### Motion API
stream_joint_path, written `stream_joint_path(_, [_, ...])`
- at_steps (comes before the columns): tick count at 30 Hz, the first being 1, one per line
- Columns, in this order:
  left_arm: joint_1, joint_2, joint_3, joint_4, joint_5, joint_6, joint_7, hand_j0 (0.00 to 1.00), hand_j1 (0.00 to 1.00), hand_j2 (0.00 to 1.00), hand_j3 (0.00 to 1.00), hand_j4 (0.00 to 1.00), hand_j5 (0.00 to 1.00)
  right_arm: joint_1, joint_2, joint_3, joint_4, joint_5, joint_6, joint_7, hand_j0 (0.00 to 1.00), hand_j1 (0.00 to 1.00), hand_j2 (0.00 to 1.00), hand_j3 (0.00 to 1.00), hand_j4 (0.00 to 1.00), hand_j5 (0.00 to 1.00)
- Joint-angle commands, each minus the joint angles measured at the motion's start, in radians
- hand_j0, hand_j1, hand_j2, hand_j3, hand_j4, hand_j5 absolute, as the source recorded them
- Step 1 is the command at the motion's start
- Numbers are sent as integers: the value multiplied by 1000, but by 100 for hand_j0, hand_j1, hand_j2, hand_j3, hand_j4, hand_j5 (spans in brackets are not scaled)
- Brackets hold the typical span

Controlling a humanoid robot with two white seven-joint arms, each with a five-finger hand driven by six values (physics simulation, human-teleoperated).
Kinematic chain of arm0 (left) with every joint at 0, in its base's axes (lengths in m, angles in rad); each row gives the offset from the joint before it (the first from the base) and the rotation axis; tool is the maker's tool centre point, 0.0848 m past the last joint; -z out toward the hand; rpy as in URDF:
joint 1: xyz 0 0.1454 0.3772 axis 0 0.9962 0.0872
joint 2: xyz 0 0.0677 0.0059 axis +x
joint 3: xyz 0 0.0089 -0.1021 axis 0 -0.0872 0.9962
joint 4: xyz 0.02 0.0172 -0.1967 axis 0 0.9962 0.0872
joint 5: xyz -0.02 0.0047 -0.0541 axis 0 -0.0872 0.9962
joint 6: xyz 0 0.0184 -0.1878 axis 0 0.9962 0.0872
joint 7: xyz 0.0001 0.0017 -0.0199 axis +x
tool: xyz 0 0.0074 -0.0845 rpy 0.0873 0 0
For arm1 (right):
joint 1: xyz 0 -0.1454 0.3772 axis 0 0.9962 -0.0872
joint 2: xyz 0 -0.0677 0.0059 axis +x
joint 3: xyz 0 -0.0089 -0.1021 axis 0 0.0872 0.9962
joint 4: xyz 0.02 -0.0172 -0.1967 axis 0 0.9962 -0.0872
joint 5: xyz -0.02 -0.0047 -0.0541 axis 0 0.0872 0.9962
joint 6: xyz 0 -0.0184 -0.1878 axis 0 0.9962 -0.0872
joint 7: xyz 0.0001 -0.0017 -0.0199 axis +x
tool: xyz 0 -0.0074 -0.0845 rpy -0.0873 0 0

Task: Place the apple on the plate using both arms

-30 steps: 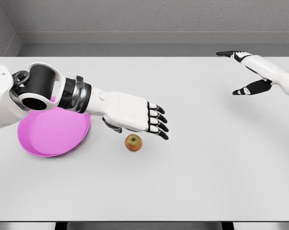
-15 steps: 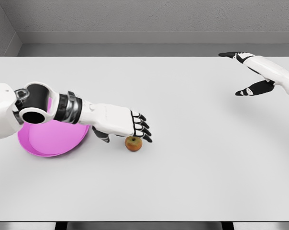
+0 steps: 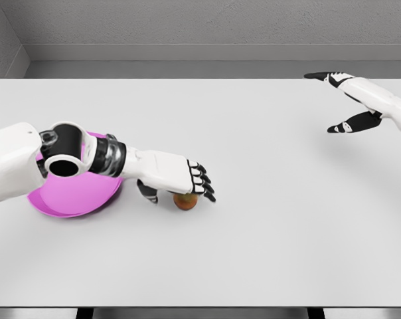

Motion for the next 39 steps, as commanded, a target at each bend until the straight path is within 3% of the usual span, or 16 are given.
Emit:
stream_joint_path(1, [2,-45,1,74,4,2,1,99,99,99,99,99,99,0,-1,0,-1,-8,3,0,100,100,100,100,100,100])
stream_joint_path(13, [6,-34,-1,67,10,-67,6,96,96,96,96,96,96,5,-1,0,-2,-8,3,0,100,100,100,100,100,100])
stream_joint_path(16, [6,-36,-1,70,5,-65,6,87,87,87,87,87,87,-2,-1,0,-1,-8,3,0,100,100,100,100,100,100])
stream_joint_path(20, [8,-36,-36,74,4,-62,6,87,87,87,87,87,87,-5,1,0,-2,-8,3,0,100,100,100,100,100,100])
stream_joint_path(34, [6,-54,-36,74,4,-52,6,87,87,87,87,87,87,-6,-1,0,-2,-8,3,0,100,100,100,100,100,100])
stream_joint_path(39, [5,-65,-36,77,2,-52,6,82,82,82,82,82,82,-3,-1,0,-2,-8,3,0,100,100,100,100,100,100])
